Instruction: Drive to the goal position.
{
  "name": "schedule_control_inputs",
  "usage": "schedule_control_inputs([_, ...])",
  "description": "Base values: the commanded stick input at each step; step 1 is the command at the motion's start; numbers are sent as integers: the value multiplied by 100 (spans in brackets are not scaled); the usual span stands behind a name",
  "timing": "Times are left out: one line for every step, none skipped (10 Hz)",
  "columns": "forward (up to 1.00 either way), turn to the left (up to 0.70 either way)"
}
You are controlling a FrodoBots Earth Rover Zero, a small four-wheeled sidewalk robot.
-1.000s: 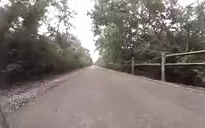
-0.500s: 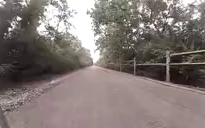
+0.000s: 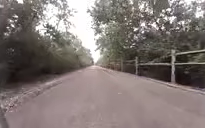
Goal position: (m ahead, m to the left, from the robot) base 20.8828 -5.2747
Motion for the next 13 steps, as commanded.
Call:
schedule_control_inputs([70,35])
schedule_control_inputs([70,21])
schedule_control_inputs([70,5])
schedule_control_inputs([70,0])
schedule_control_inputs([70,0])
schedule_control_inputs([70,0])
schedule_control_inputs([70,0])
schedule_control_inputs([70,0])
schedule_control_inputs([70,0])
schedule_control_inputs([70,0])
schedule_control_inputs([70,0])
schedule_control_inputs([70,0])
schedule_control_inputs([70,0])
